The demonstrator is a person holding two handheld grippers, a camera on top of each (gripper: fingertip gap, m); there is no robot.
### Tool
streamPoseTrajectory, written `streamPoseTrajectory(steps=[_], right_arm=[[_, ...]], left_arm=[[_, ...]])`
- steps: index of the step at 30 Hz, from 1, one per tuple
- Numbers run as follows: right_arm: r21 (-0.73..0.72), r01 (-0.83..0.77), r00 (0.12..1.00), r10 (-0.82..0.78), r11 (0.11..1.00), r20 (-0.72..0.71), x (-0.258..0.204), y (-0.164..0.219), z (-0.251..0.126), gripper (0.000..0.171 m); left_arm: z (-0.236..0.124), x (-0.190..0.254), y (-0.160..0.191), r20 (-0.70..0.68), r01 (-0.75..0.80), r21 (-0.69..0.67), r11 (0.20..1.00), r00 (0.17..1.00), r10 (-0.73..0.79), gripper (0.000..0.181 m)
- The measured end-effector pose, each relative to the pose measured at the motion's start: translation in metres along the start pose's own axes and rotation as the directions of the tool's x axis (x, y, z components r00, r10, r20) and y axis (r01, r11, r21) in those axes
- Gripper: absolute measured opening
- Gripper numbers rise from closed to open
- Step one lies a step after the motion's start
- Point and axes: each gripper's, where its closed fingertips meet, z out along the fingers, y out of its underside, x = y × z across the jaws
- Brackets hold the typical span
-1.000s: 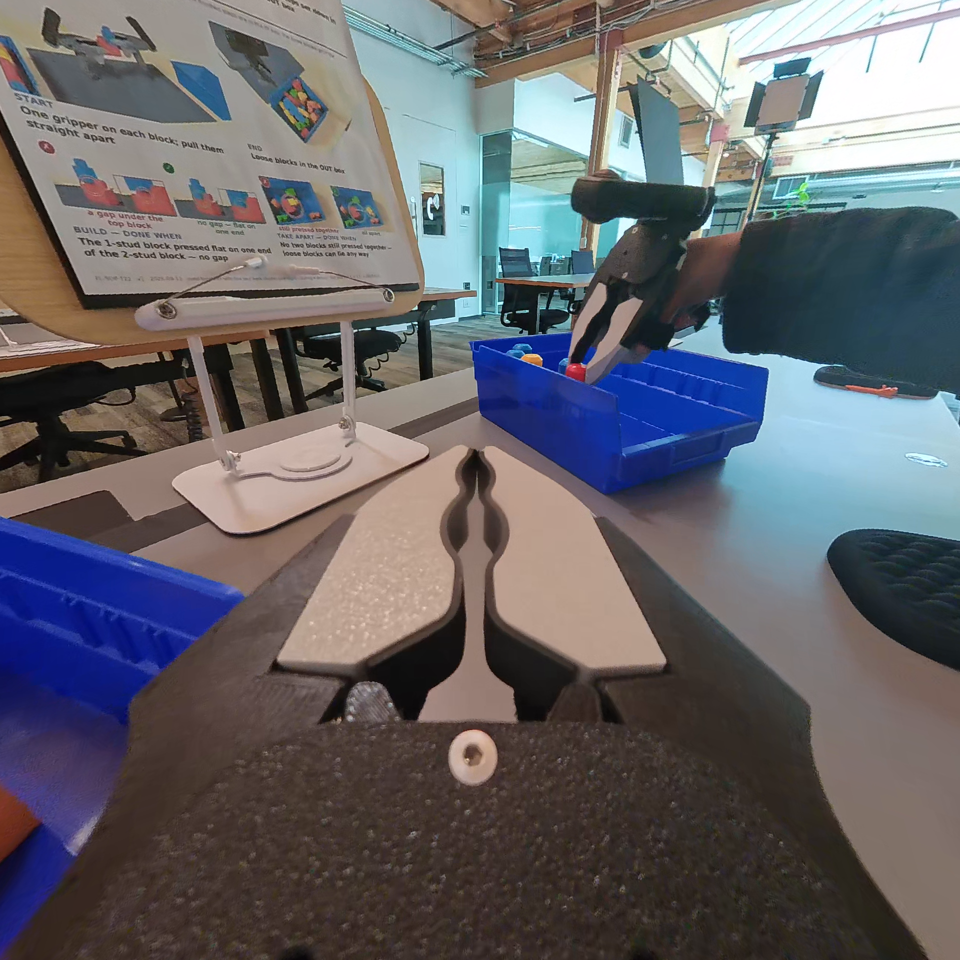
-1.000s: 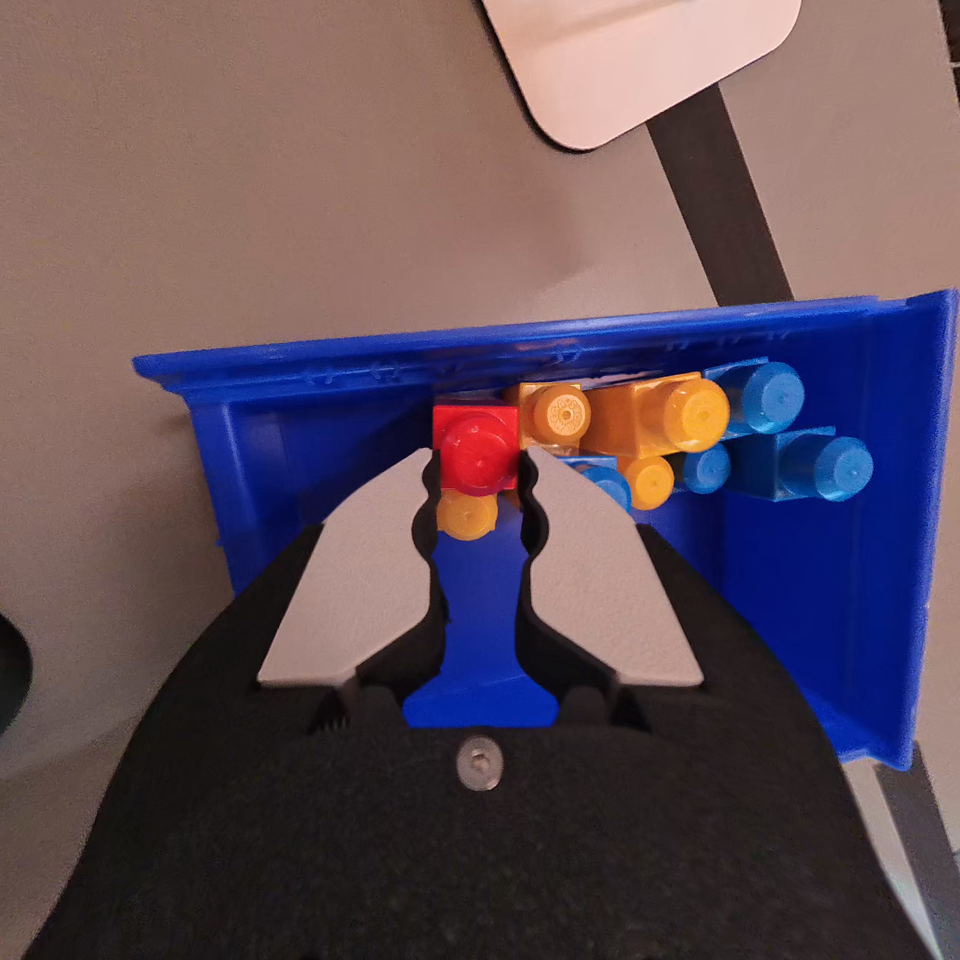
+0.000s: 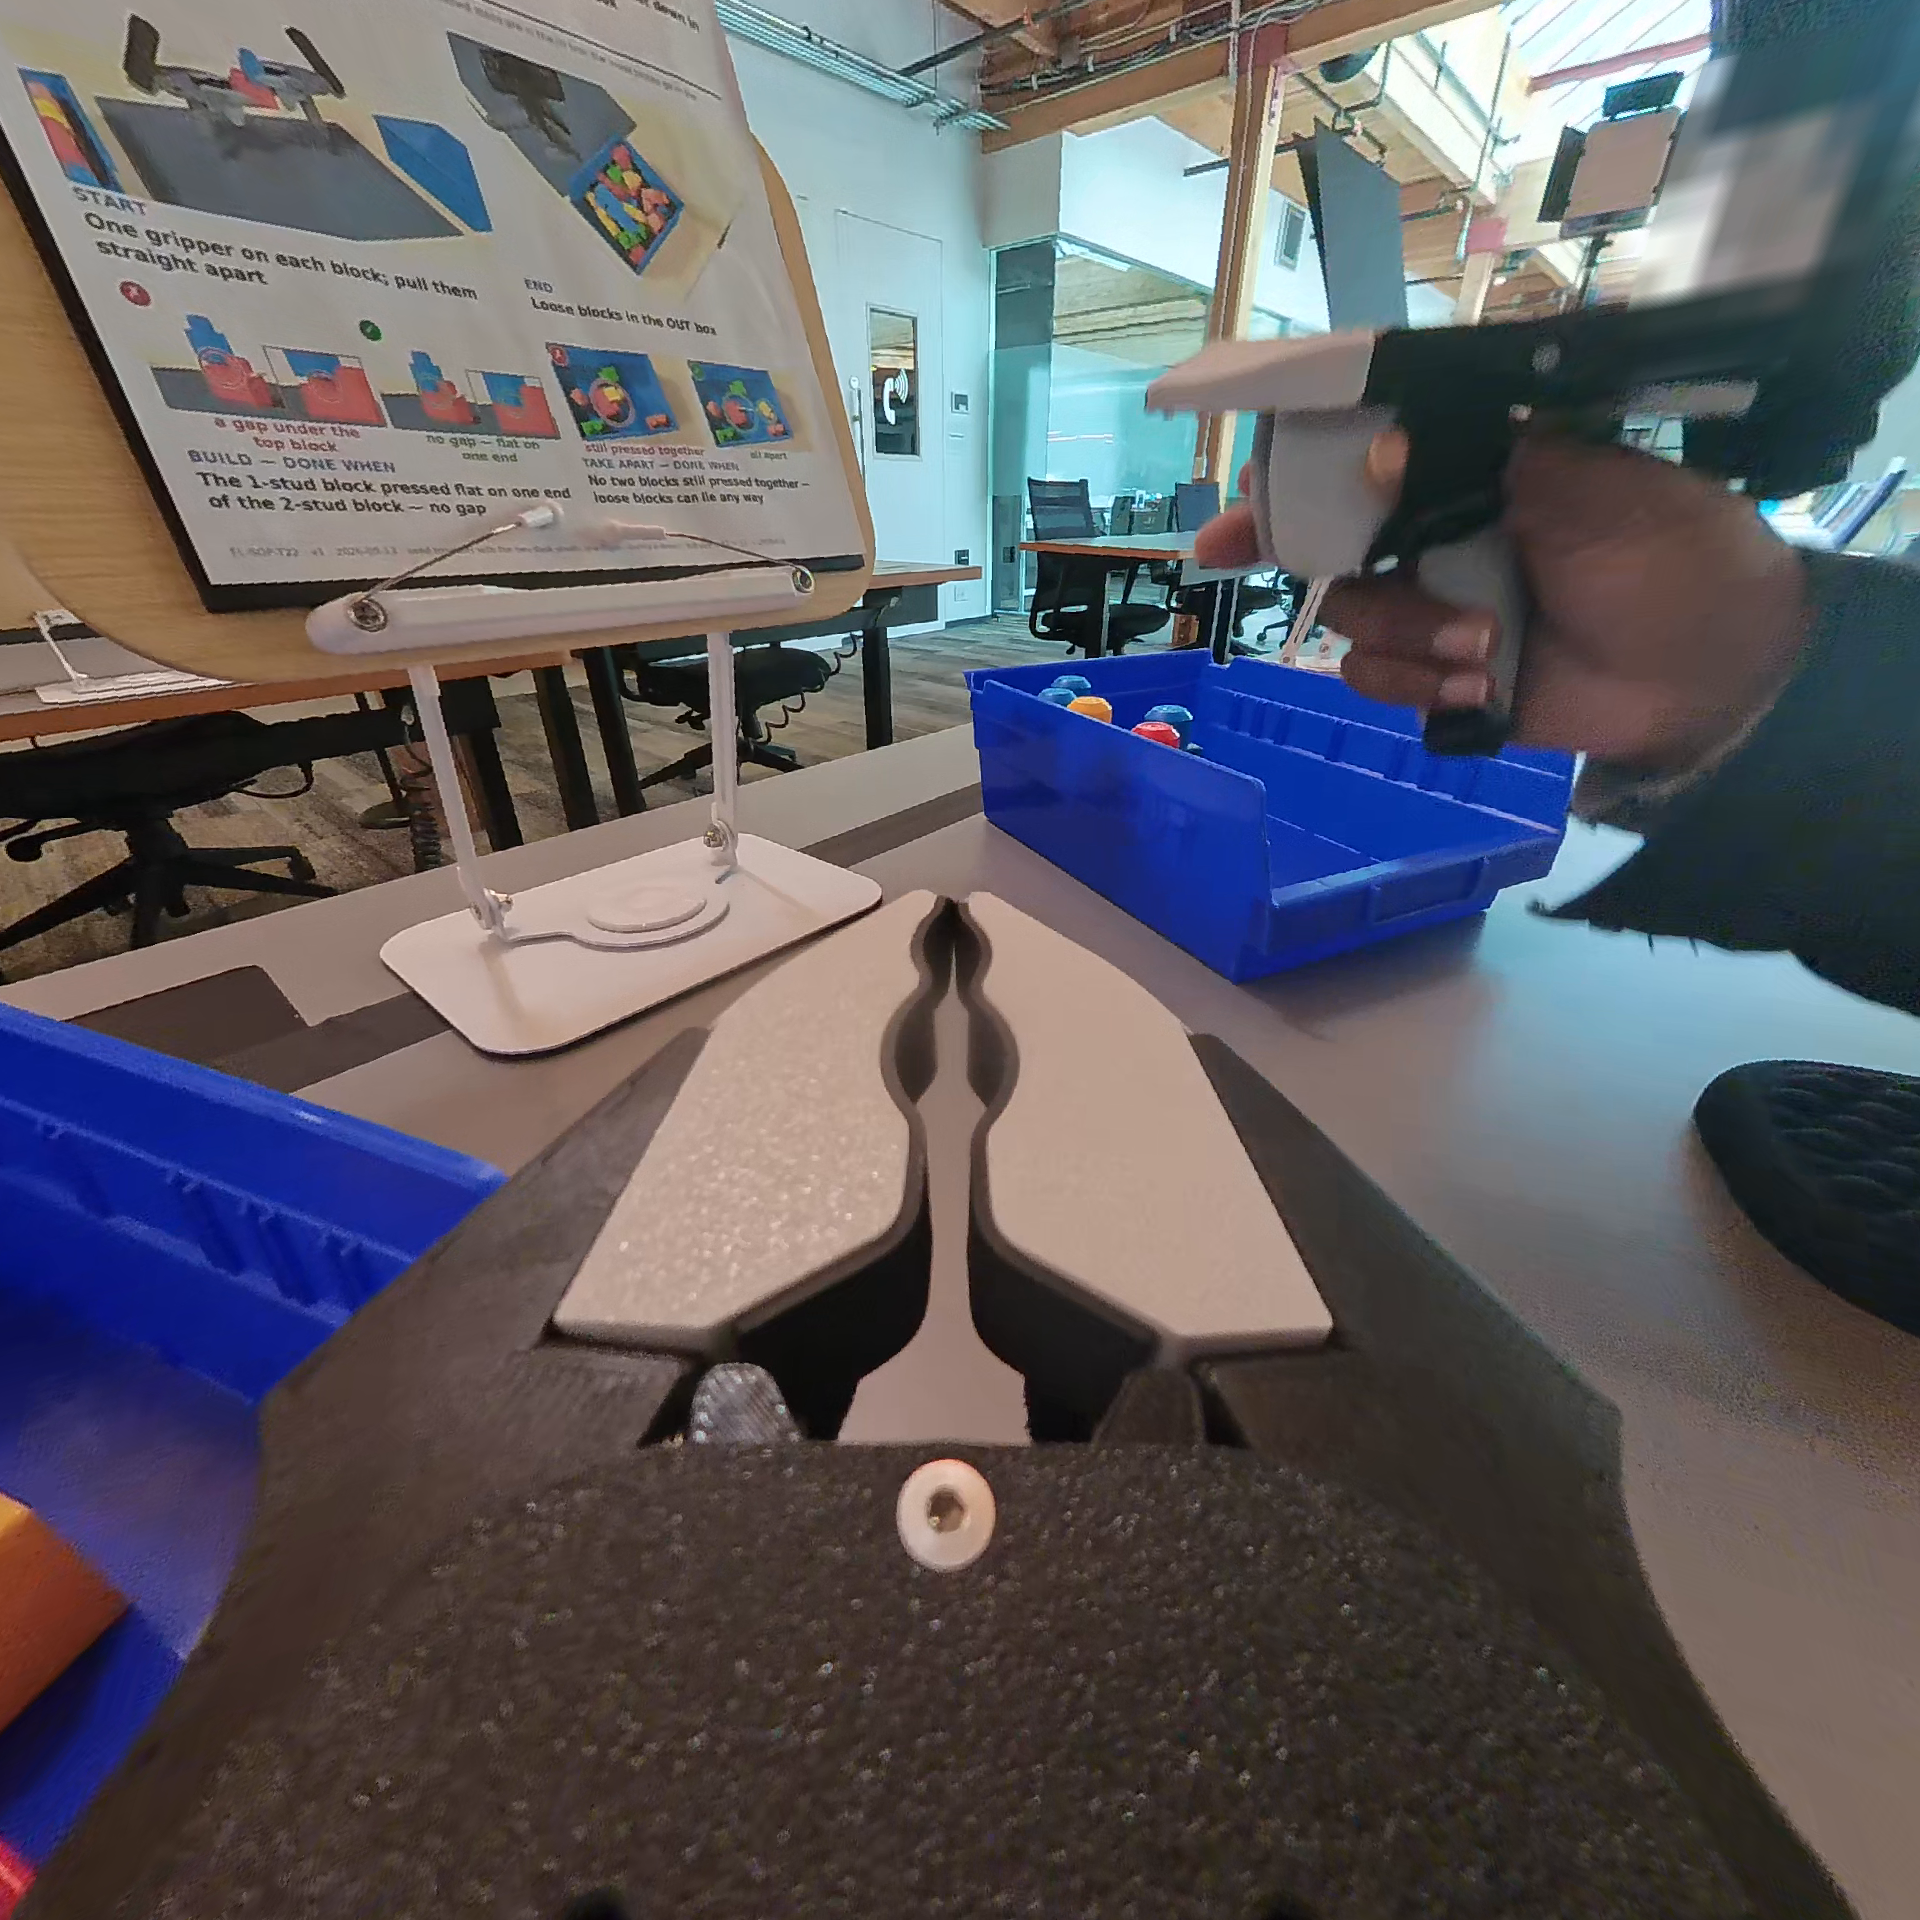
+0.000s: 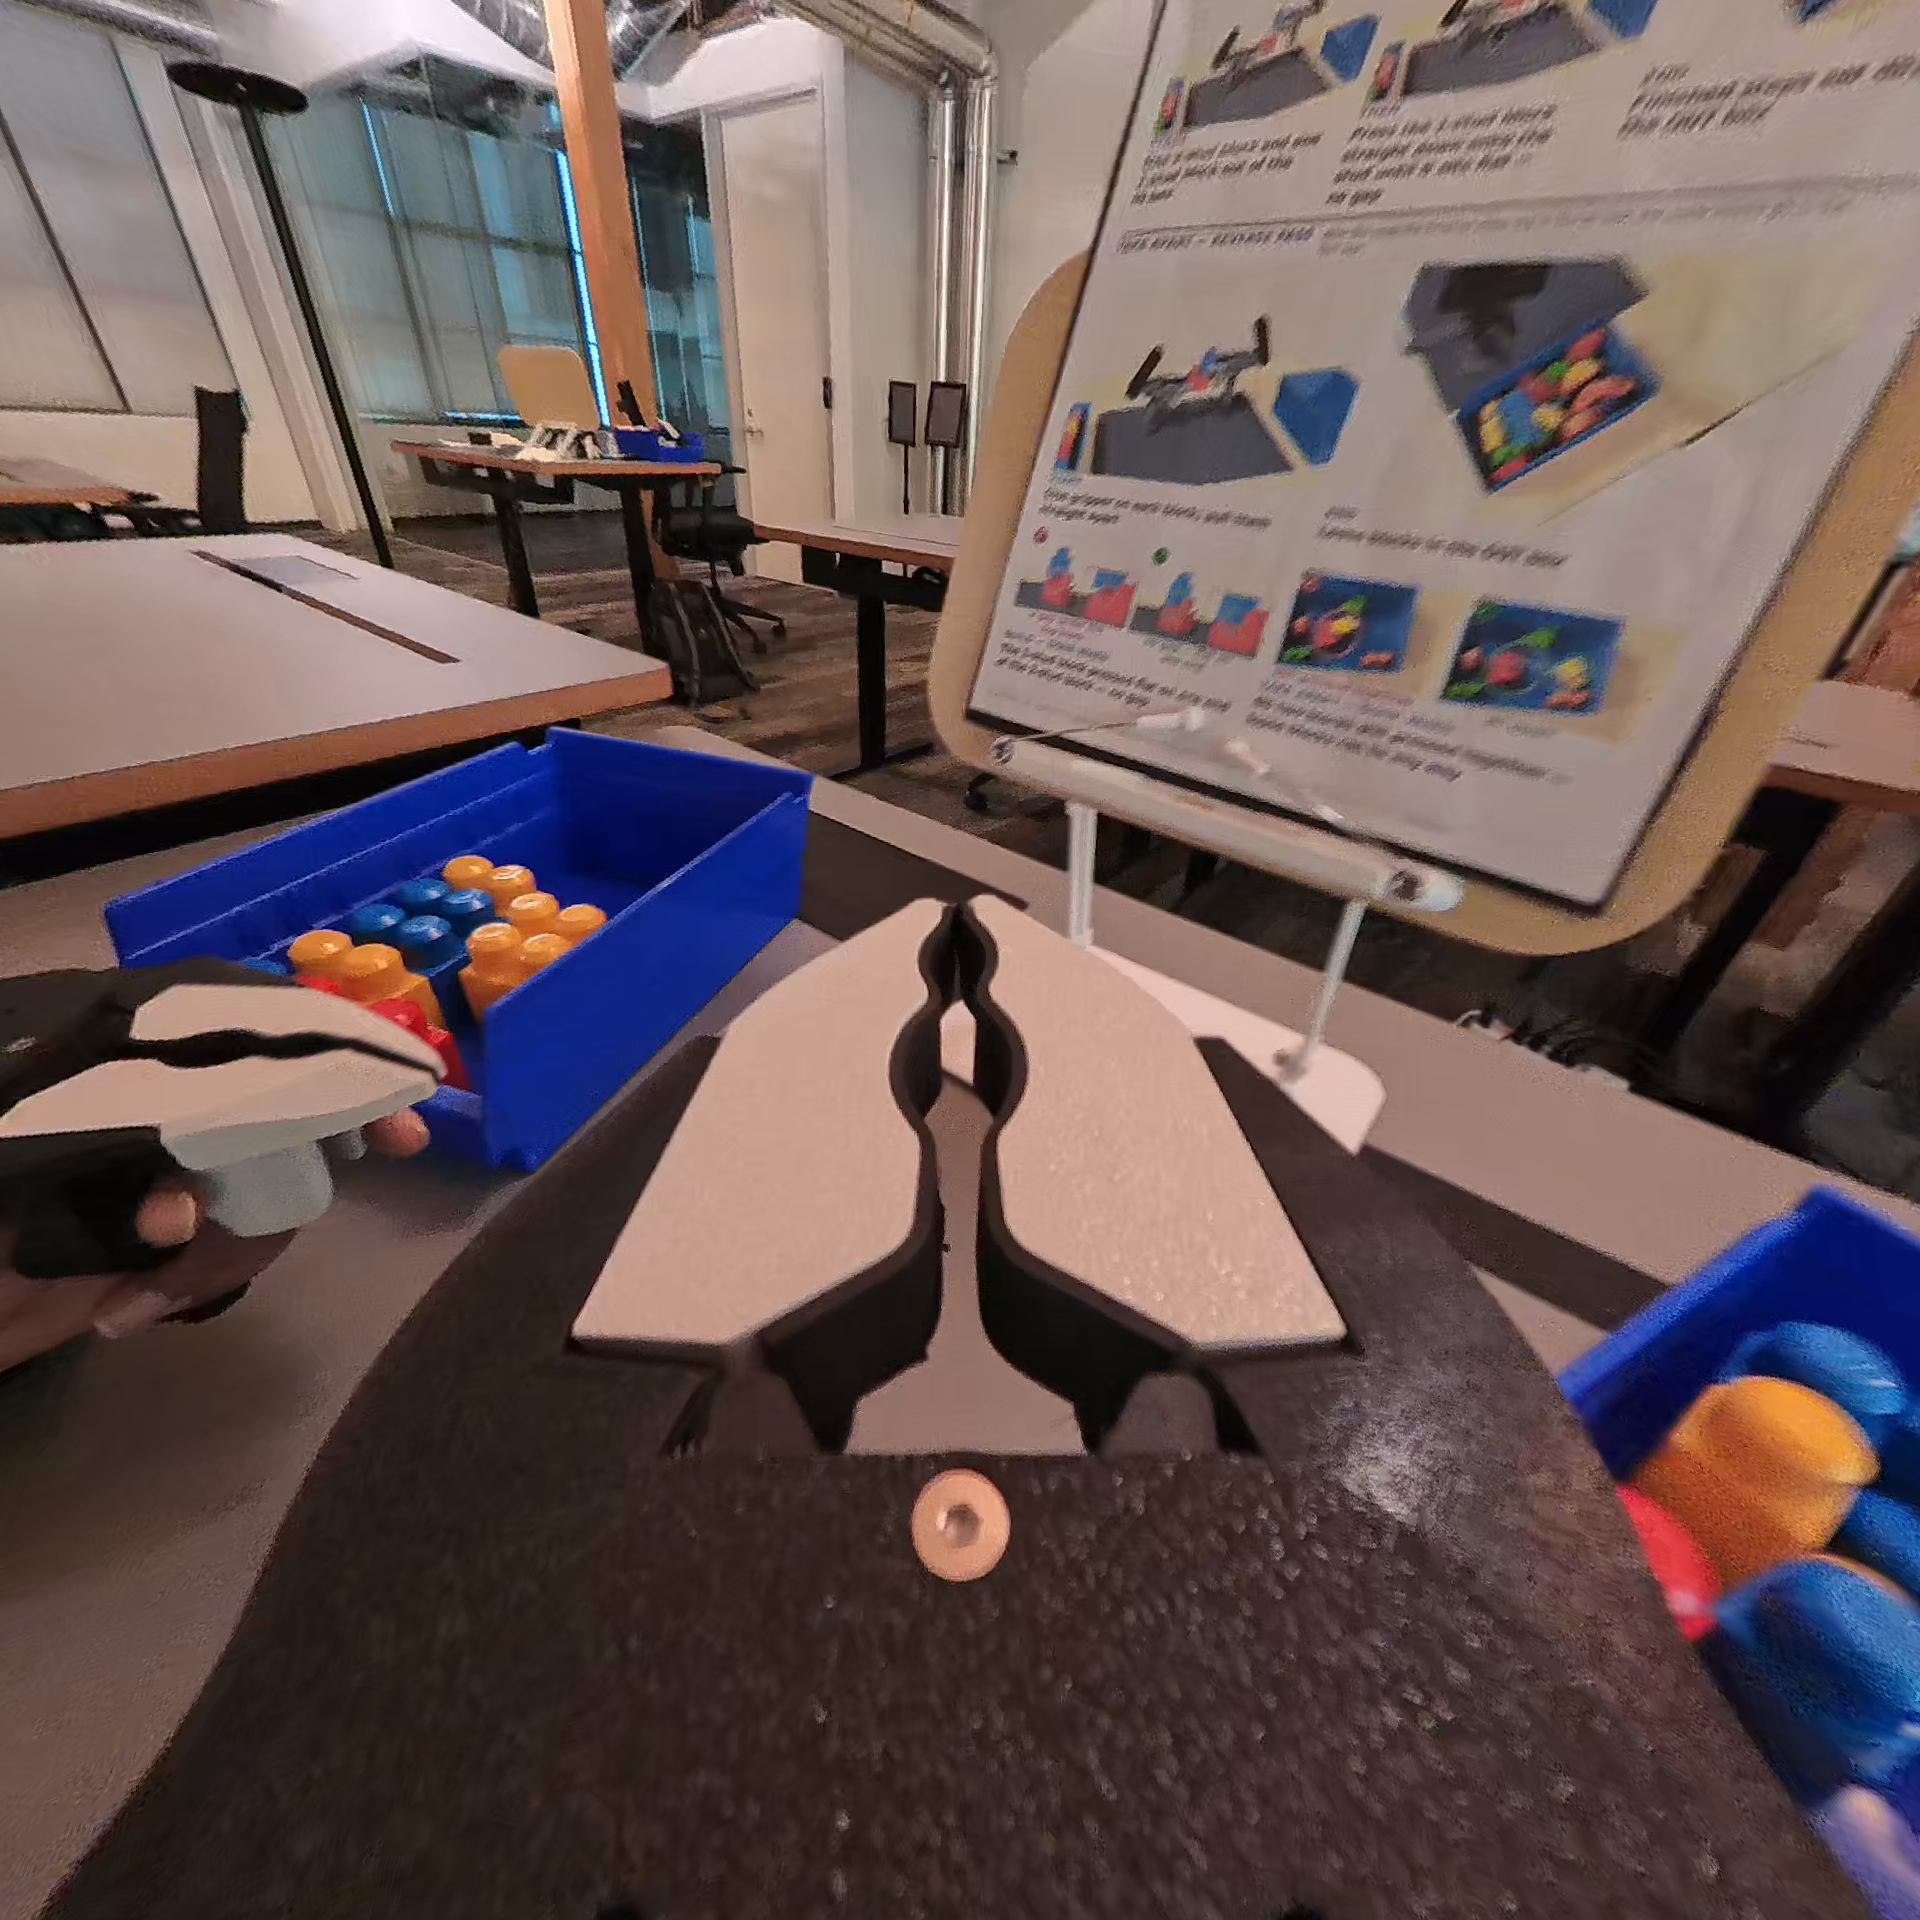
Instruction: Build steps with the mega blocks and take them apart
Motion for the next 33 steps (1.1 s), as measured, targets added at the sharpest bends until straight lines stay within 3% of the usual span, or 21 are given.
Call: streamPoseTrajectory(steps=[7, 13, 18, 24, 28, 33], right_arm=[[0.03, 0.033, 0.994, -0.036, 0.999, 0.101, -0.041, 0.063, 0.024, 0.0], [0.004, 0.019, 0.99, -0.019, 1.0, 0.137, -0.047, 0.09, 0.026, 0.0], [-0.006, 0.038, 0.99, -0.037, 0.999, 0.136, -0.046, 0.093, 0.026, 0.0], [-0.018, 0.063, 0.988, -0.059, 0.998, 0.142, -0.048, 0.096, 0.026, 0.0], [-0.027, 0.062, 0.988, -0.058, 0.998, 0.146, -0.047, 0.097, 0.027, 0.0], [-0.036, 0.067, 0.986, -0.06, 0.997, 0.157, -0.049, 0.099, 0.027, 0.0]], left_arm=[[-0.001, -0.002, 0.0, 0.012, 0.0, -0.005, 1.0, 1.0, 0.0, 0.0], [-0.001, -0.005, 0.001, 0.024, 0.029, -0.04, 0.999, 0.999, -0.028, 0.0], [-0.01, -0.026, -0.031, 0.09, -0.016, 0.009, 1.0, 0.996, 0.015, 0.0], [-0.04, -0.083, -0.079, 0.216, -0.052, 0.022, 0.998, 0.975, 0.046, 0.0], [-0.061, -0.127, -0.097, 0.237, -0.063, -0.104, 0.993, 0.968, 0.086, 0.001], [-0.071, -0.161, -0.061, 0.135, -0.066, -0.475, 0.877, 0.98, 0.147, 0.021]])
